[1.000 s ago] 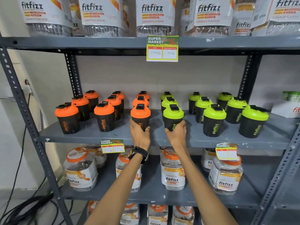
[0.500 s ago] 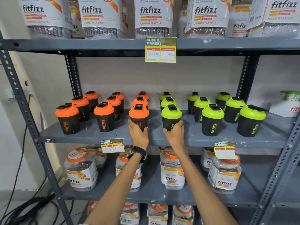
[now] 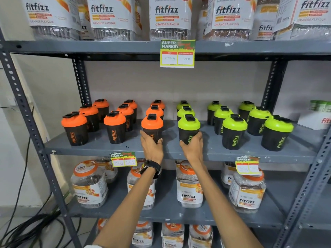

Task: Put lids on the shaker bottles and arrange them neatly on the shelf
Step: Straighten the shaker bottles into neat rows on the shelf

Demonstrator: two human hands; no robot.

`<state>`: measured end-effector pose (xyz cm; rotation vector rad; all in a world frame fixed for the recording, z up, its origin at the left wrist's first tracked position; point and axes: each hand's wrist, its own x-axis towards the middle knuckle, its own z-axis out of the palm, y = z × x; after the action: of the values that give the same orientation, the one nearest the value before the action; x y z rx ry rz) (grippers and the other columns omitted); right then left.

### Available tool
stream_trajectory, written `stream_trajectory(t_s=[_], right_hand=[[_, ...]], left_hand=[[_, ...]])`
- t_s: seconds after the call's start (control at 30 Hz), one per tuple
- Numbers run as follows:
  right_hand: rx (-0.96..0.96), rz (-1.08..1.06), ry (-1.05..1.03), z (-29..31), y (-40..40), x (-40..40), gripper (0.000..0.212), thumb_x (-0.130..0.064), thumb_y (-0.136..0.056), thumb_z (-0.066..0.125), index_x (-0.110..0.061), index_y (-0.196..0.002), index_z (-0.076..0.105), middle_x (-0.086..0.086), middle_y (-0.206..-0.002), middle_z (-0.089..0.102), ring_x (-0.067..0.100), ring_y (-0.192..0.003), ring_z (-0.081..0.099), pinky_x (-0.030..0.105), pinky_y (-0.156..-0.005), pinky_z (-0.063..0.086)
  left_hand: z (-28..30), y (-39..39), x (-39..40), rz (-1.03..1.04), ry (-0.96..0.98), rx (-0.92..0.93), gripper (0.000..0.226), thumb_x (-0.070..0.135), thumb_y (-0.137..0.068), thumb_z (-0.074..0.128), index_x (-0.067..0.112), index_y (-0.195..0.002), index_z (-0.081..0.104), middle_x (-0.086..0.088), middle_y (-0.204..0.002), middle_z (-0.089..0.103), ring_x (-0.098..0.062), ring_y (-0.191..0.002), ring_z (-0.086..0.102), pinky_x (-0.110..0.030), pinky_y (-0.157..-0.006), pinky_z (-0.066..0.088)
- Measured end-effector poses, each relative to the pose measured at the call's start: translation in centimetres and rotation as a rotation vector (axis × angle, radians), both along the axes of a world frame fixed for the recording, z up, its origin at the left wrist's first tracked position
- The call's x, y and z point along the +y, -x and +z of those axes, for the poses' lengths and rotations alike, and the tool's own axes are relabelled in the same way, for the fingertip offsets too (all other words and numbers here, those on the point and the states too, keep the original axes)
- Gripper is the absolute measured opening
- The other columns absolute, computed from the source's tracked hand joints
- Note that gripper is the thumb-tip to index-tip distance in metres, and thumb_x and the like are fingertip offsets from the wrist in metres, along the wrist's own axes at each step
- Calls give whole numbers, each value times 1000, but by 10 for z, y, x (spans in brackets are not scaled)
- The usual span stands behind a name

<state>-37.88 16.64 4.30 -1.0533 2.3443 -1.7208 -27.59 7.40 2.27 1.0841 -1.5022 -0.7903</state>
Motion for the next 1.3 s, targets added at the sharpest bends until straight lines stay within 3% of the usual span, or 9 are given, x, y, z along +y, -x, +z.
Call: stream_trajectory(t_s=[0.17, 0.27, 0.4, 0.53, 0.7, 0.83, 0.97, 1.17, 1.3], right_hand=[[-39, 15, 7, 0, -6, 9, 102, -19, -82, 79, 1, -155, 10, 23, -154, 31, 38, -141, 39, 41, -110, 38], [48, -63, 163, -10, -24, 23, 88, -20, -88, 72, -5, -155, 18, 17, -153, 33, 33, -137, 43, 30, -104, 40], [225, -38, 423, -29, -59, 34, 48, -10, -93, 61, -8, -139, 48, 9, -134, 53, 22, -120, 56, 6, -95, 33], [238, 96, 496, -30, -105, 23, 34, -7, -92, 61, -11, -126, 58, 3, -119, 63, 17, -109, 62, 22, -97, 47], [194, 179, 539, -14, -169, -26, 34, -9, -91, 63, -8, -125, 60, 5, -115, 67, 18, -105, 65, 32, -93, 53], [141, 170, 419, -5, -211, -79, 49, -14, -91, 65, -5, -137, 51, 13, -131, 60, 26, -121, 58, 39, -105, 46], [86, 130, 217, -2, -234, -124, 80, -23, -91, 67, 0, -154, 23, 20, -156, 34, 33, -145, 32, 33, -113, 28], [6, 19, 99, 1, -250, -169, 106, -30, -81, 80, 7, -154, 11, 28, -154, 30, 41, -144, 31, 43, -114, 33], [-22, -42, 74, 1, -259, -184, 110, -27, -77, 84, 7, -153, 12, 30, -153, 31, 42, -144, 31, 45, -113, 35]], left_hand=[[2, -3, 8, -24, -3, 12, 111, 13, -82, 77, 6, -155, -6, -22, -161, 19, -38, -149, 18, -50, -119, 23], [1, -17, 21, -23, 42, 4, 121, 23, -77, 82, 7, -155, -10, -15, -166, 2, -30, -152, 1, -42, -121, 12], [-16, -57, 48, 34, 262, 9, 81, 31, -90, 68, 15, -154, 21, -7, -162, 25, -19, -150, 22, -30, -120, 19], [-27, -108, 45, 173, 471, 7, 40, 24, -96, 60, 16, -134, 51, -4, -137, 54, -17, -130, 48, -38, -110, 40], [-13, -169, -4, 334, 487, 48, 49, 19, -94, 61, 9, -139, 45, -13, -146, 46, -24, -138, 40, -23, -116, 26], [1, -209, -58, 420, 351, 78, 74, 23, -90, 66, 5, -150, 26, -16, -158, 26, -29, -145, 26, -28, -116, 22], [2, -236, -112, 394, 177, 9, 94, 30, -86, 71, -1, -153, 13, -22, -162, 16, -35, -148, 18, -40, -119, 20], [7, -257, -149, 234, 73, 26, 105, 22, -80, 80, -5, -152, 10, -27, -158, 23, -39, -147, 22, -42, -119, 21], [2, -261, -165, 155, 66, 8, 94, 16, -77, 81, -5, -149, 23, -28, -151, 37, -41, -141, 34, -45, -116, 29]])
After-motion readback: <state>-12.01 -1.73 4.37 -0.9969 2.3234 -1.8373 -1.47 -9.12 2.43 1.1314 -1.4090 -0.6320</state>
